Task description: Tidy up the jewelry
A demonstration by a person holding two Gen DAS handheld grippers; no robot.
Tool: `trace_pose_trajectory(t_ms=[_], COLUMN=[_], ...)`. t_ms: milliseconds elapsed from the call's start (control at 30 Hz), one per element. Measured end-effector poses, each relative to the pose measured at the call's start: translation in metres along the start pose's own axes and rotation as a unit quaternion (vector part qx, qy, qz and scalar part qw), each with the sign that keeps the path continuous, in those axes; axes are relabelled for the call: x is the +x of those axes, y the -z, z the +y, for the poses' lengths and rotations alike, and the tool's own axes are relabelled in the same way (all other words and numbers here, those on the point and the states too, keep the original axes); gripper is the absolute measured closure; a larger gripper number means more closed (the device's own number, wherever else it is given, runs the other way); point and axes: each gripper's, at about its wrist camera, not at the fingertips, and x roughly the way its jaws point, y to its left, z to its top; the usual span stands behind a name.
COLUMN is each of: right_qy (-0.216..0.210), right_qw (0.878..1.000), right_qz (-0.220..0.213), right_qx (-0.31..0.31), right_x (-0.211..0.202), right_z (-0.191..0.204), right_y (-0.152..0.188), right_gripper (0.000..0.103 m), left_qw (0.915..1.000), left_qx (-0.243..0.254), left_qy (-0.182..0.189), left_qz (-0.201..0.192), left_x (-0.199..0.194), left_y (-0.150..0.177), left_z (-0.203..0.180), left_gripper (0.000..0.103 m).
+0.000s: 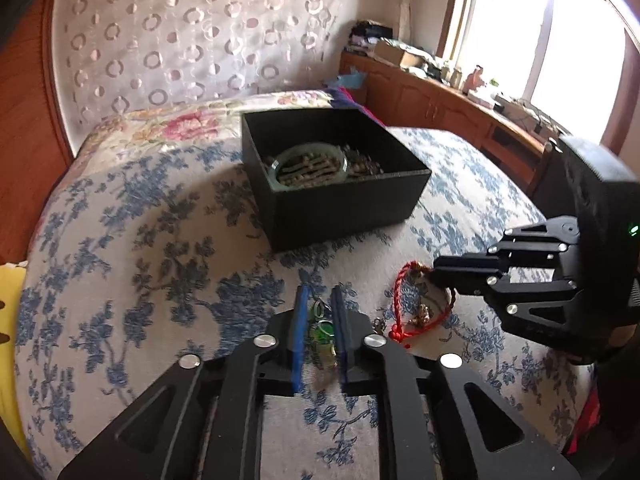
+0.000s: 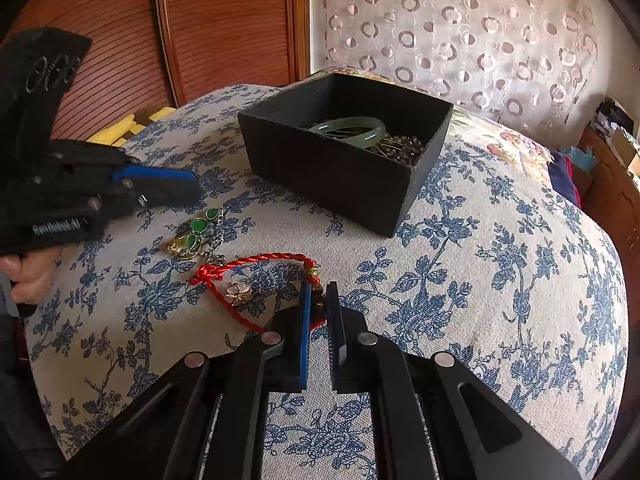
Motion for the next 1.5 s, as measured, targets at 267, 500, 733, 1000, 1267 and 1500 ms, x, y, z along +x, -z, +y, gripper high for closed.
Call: trace_pose_trajectory(t_ms=[267, 500, 733, 1000, 1267, 1500], right_qy=[0.000, 0.000, -0.003, 0.007, 0.021, 0.031], right_qw=[1.000, 1.000, 1.000, 0.998, 0.994, 0.991], right_qz=[0.000, 0.000, -0.015, -0.066, -0.106, -0.127], right_qx=[0.000, 0.000, 0.007, 0.005, 0.011, 0.012], right_x=[0.000, 0.000, -0.007, -0.042, -0.066, -0.070], right_z=[0.000, 0.000, 0.000, 0.001, -0.006, -0.015], right_y=[0.000, 0.000, -0.002, -0.018, -0.035, -0.057], right_gripper=[0.094, 0.094, 0.095, 0.095, 0.095, 0.095], left_qw=[0.9991, 0.9995, 0.9988, 0.9966, 0.9953, 0.9939], left_qx=[0.033, 0.029, 0.022, 0.029, 0.028, 0.031], left_qy=[-0.020, -0.013, 0.010, -0.001, -0.010, -0.010], left_qz=[0.020, -0.002, -0.042, -0.077, -0.092, -0.105], left_x=[0.019, 0.008, -0.026, -0.049, -0.056, -0.062], left_y=[0.002, -0.006, -0.023, -0.037, -0.047, -0.061], left_z=[-0.008, -0.010, -0.013, -0.019, -0.015, -0.013], left_gripper=[0.087, 0.096, 0.096, 0.096, 0.096, 0.096])
